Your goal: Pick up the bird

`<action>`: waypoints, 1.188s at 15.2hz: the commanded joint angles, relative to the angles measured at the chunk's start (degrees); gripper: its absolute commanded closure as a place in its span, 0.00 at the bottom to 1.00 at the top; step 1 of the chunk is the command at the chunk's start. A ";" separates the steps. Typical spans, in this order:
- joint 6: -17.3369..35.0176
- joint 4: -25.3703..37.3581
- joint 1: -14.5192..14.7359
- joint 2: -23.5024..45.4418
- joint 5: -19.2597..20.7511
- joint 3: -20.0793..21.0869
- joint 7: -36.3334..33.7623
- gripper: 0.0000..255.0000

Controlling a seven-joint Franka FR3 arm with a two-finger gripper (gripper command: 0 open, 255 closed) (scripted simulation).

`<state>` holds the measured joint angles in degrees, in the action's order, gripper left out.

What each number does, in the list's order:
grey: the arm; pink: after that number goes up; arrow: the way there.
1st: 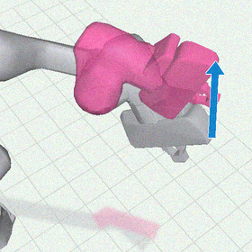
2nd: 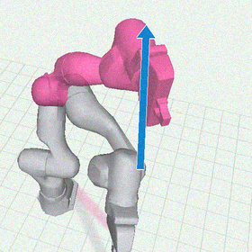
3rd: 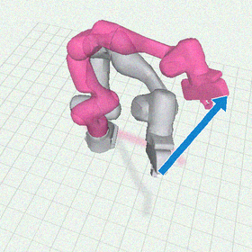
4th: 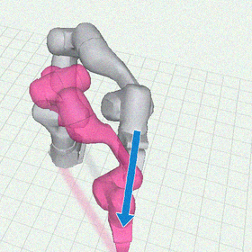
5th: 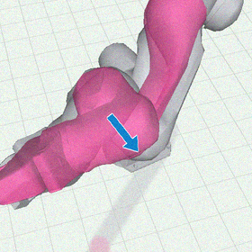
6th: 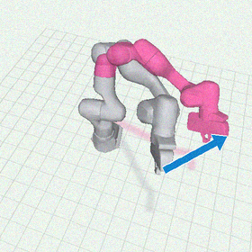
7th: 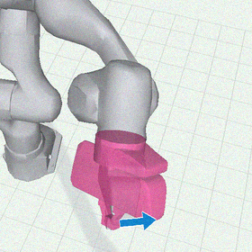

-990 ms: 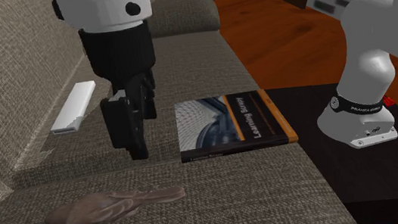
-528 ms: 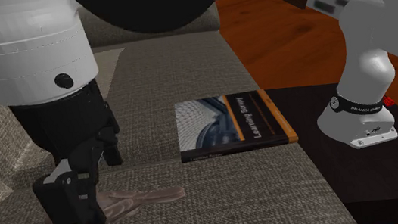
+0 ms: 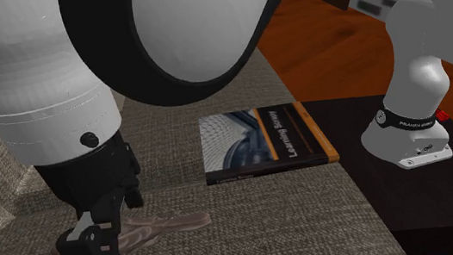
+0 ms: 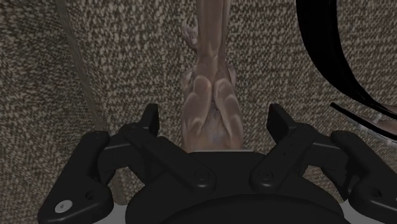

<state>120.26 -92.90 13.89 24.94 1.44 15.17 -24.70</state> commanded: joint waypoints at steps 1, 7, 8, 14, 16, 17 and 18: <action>0.45 -0.21 -0.03 0.20 0.04 -0.04 0.06 0.00; 0.47 -0.29 -0.03 0.14 0.03 -0.04 0.05 1.00; 0.48 -0.30 -0.04 0.14 0.03 -0.04 0.06 1.00; -1.52 0.99 -0.08 -0.59 -0.15 0.07 0.05 1.00; -2.86 1.90 -0.10 -1.04 -0.25 0.13 0.04 1.00; -3.53 2.37 -0.11 -1.25 -0.30 0.15 0.03 1.00; -4.21 2.85 -0.11 -1.45 -0.35 0.18 0.02 1.00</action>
<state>116.86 -90.84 13.69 23.51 1.09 15.32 -24.56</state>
